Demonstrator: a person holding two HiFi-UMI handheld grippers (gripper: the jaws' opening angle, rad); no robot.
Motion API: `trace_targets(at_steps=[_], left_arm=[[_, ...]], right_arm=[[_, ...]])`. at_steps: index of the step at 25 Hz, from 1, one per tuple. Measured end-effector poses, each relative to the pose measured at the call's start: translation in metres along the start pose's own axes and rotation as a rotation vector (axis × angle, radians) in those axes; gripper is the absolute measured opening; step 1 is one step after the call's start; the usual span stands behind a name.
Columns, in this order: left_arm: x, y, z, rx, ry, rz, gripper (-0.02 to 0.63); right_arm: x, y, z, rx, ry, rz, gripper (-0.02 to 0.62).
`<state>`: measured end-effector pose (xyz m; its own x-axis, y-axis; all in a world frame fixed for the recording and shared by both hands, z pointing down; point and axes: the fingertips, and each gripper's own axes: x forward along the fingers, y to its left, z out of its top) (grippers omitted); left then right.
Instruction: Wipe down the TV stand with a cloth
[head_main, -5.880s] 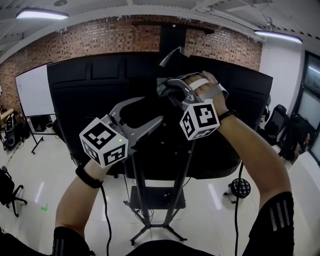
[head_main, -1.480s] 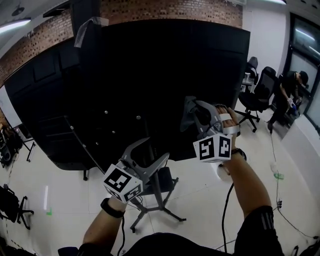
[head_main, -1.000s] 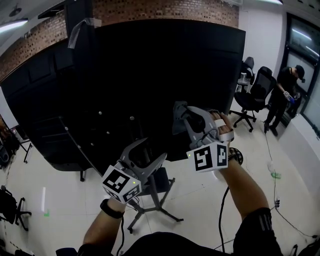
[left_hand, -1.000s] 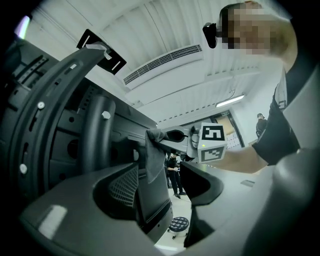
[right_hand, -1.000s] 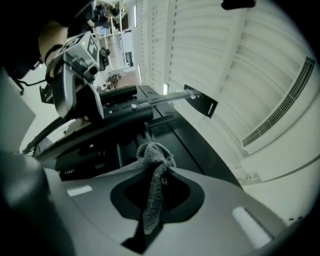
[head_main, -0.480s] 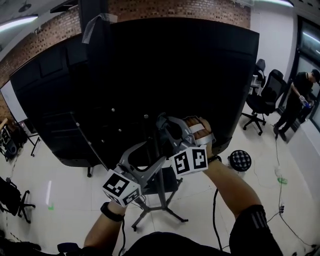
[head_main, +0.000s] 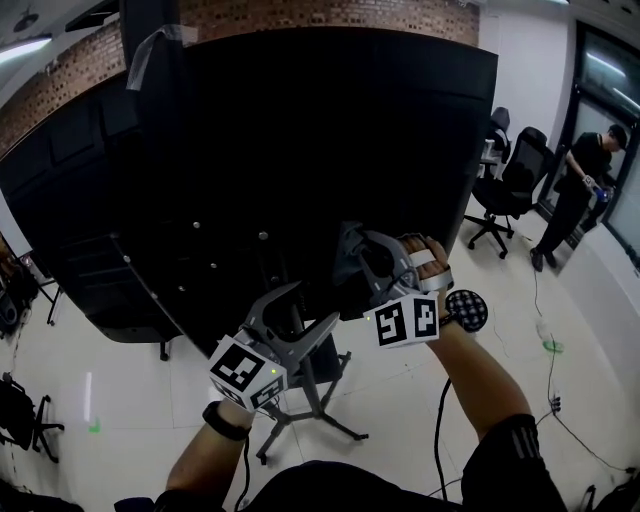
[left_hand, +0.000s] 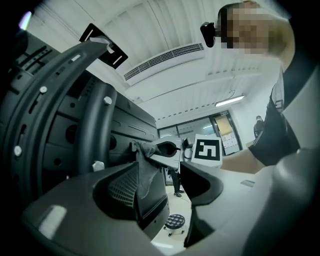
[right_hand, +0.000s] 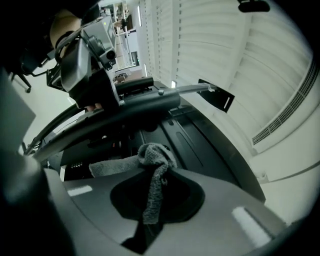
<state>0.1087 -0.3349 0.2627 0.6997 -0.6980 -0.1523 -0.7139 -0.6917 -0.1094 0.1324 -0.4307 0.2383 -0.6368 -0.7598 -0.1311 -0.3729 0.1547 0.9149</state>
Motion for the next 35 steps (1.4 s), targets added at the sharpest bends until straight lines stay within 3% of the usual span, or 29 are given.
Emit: trace_targets(at_steps=[11,16,24,35], left_arm=[[0.037,-0.023,0.000,-0.004,-0.008,-0.082,0.283],[0.039,-0.029,0.002,0.001,-0.009,-0.092,0.284],[0.002,-0.020,0.017,0.010,-0.037,-0.053,0.284],[-0.131,0.047,0.052,0.044,-0.068,0.103,0.284]], right_arm=[[-0.027,-0.029,-0.064,0.009,0.147,-0.048,0.019],[-0.039,-0.042,-0.060,0.071,0.137,-0.068,0.019],[-0.053,-0.052,0.021,0.122,-0.006,-0.080,0.020],[-0.022,-0.023,0.197,0.086,-0.219,-0.047,0.020]])
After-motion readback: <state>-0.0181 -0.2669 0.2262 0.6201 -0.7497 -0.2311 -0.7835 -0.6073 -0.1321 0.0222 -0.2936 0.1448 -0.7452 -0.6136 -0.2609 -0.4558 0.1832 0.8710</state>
